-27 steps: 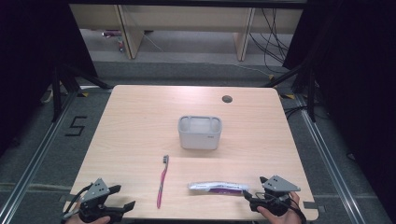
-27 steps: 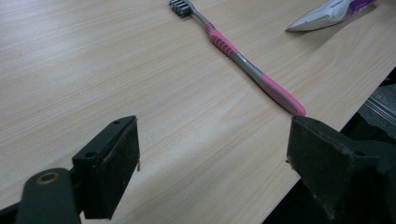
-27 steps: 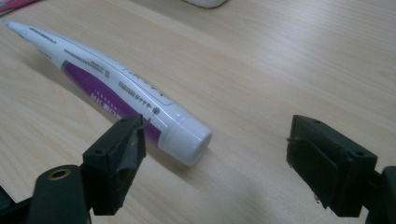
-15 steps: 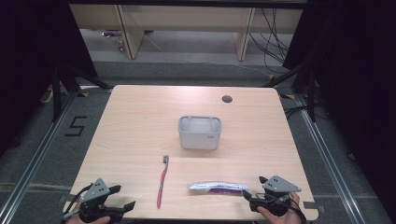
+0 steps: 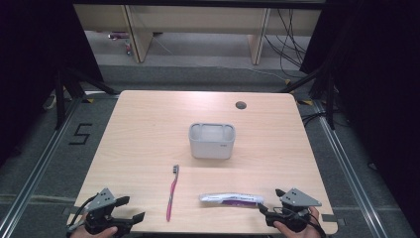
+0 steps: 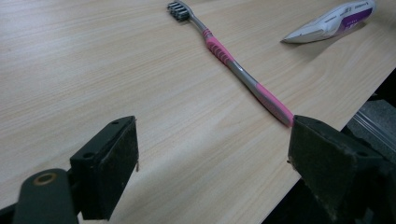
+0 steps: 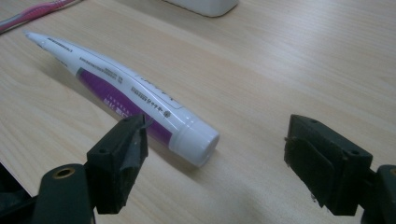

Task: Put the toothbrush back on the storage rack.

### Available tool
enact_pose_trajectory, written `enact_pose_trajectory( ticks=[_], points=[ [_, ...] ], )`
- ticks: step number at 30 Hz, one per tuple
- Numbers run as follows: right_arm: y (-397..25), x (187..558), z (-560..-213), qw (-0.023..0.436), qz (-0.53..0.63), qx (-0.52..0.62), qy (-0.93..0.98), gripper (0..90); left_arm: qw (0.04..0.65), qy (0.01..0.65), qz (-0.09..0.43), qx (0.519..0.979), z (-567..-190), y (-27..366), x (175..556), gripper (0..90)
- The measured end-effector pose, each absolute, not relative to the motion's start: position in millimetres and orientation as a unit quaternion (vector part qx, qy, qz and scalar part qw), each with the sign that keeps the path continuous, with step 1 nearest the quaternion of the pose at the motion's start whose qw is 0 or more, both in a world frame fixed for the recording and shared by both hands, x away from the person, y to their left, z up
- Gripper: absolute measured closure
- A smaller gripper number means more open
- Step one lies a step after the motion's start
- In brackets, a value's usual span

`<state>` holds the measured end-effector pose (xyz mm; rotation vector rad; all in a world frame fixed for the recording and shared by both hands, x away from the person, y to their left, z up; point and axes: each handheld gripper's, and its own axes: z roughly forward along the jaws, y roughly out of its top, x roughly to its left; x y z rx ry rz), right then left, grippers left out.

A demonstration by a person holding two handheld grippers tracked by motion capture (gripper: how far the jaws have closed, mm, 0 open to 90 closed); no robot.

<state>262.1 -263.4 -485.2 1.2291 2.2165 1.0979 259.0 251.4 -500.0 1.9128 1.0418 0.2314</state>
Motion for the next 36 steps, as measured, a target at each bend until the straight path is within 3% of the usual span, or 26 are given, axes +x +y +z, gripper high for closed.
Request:
enact_pose_trajectory(
  ticks=[3, 14, 32, 36],
  points=[
    [-266.5, 264.0, -484.9, 0.204, 0.391, 0.422, 0.792, 22.1, 0.443, 0.419, 0.087, 0.788, -498.2, 247.3, 264.0, 16.0],
    [-266.2, 261.7, -485.4, 0.191, 0.391, 0.435, 0.789, 22.1, 0.405, 0.405, 0.086, 0.815, -493.2, 233.6, 284.8, 17.2],
    [-269.0, 263.4, -485.4, 0.208, 0.395, 0.425, 0.787, 22.8, 0.403, 0.387, 0.080, 0.825, -487.3, 211.4, 296.8, 21.8],
    [-265.8, 261.8, -485.8, 0.189, 0.395, 0.434, 0.787, 23.0, 0.392, 0.385, 0.073, 0.833, -487.3, 203.6, 305.1, 23.0]
  ],
)
